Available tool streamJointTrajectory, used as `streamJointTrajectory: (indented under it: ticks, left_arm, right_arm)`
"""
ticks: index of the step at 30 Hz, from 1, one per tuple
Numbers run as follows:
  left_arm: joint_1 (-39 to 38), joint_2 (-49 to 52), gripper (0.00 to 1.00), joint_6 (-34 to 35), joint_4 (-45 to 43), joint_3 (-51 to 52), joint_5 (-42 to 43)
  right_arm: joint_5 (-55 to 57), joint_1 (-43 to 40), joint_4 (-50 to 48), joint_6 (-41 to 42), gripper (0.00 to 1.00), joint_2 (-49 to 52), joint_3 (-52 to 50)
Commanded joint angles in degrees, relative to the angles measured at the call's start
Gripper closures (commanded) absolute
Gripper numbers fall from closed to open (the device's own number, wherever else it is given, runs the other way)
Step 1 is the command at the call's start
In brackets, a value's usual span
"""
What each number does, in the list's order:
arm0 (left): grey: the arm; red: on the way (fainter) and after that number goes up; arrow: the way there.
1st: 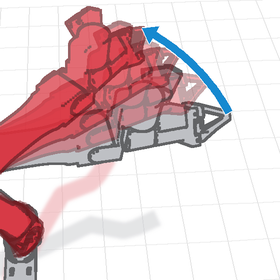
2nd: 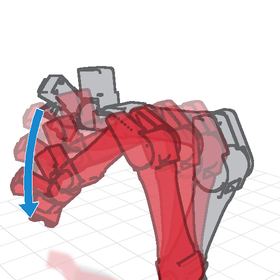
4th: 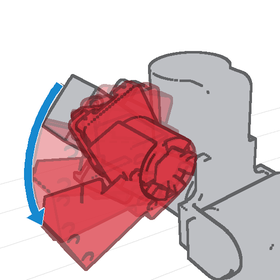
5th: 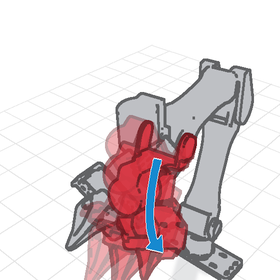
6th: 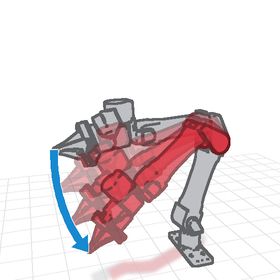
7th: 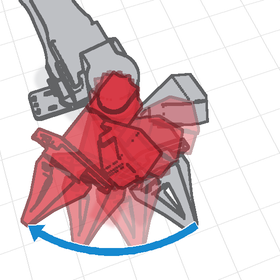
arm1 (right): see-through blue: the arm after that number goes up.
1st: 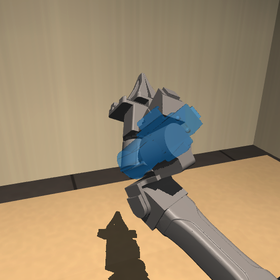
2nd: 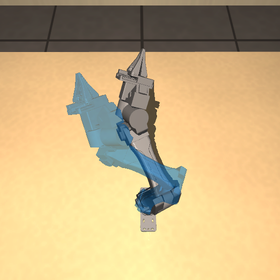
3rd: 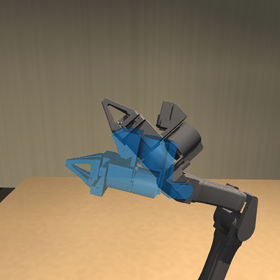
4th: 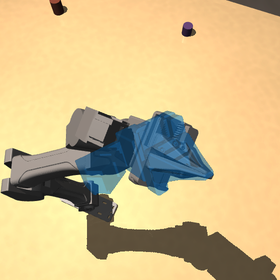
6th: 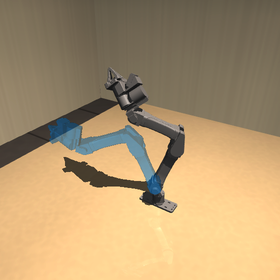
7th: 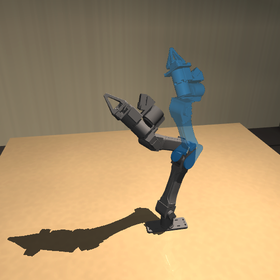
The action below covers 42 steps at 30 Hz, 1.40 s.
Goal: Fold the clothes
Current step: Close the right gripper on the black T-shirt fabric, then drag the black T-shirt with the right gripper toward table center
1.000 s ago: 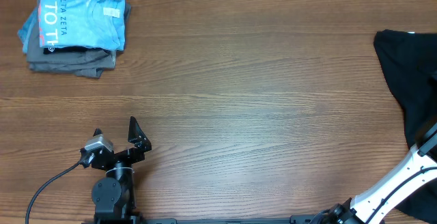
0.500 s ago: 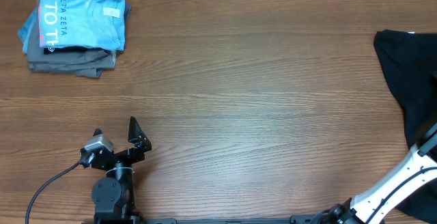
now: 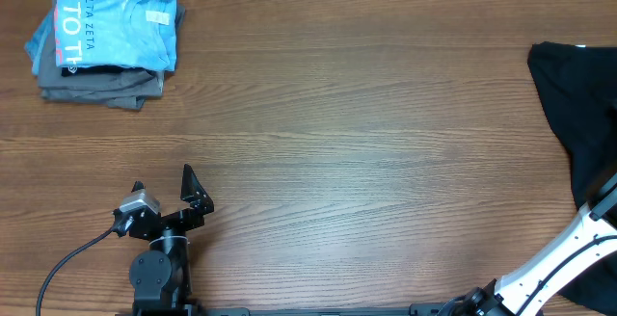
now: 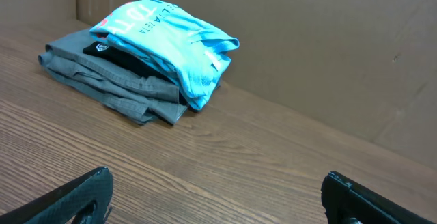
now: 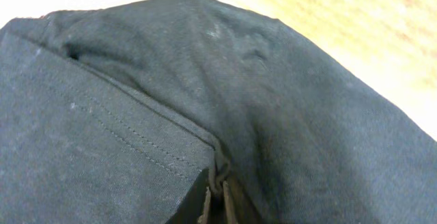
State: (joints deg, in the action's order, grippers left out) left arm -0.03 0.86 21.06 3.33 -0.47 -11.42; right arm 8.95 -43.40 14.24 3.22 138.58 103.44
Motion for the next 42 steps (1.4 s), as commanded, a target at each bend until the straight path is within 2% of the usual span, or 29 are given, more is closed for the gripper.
streamJointTrajectory:
  ticks: [1, 9, 15, 23, 27, 33, 42]
  left_arm:
    - [-0.37, -0.55, 0.00, -0.28, -0.17, 0.20, -1.01]
    - [-0.37, -0.55, 0.00, -0.28, -0.17, 0.20, -0.98]
    - [-0.37, -0.55, 0.00, -0.28, -0.17, 0.20, -1.01]
    - [-0.37, -0.55, 0.00, -0.28, -0.17, 0.20, -1.01]
    - [-0.37, -0.55, 0.00, -0.28, -0.17, 0.20, -1.01]
    - [-0.37, -0.55, 0.00, -0.28, -0.17, 0.20, -1.01]
    - [-0.37, -0.55, 0.00, -0.28, -0.17, 0.20, -1.01]
  right_arm:
    - [0.04, 0.31, 0.20, 0.13, 0.96, -0.72, 2.08]
    - [0.00, 1.25, 1.03, 0.17, 0.96, -8.11, 2.08]
    - [-0.02, 6.45, 4.59, 0.17, 0.96, -13.25, 2.08]
    - [0.00, 21.97, 10.19, 0.46, 0.95, -15.80, 2.08]
    - [-0.61, 29.86, 13.18, 5.90, 0.96, -15.78, 1.97]
    - [-10.78, 41.90, 15.08, 8.57, 0.96, -15.72, 1.95]
    - [-17.59, 62.95, 21.97, 11.89, 0.96, -15.19, 1.90]
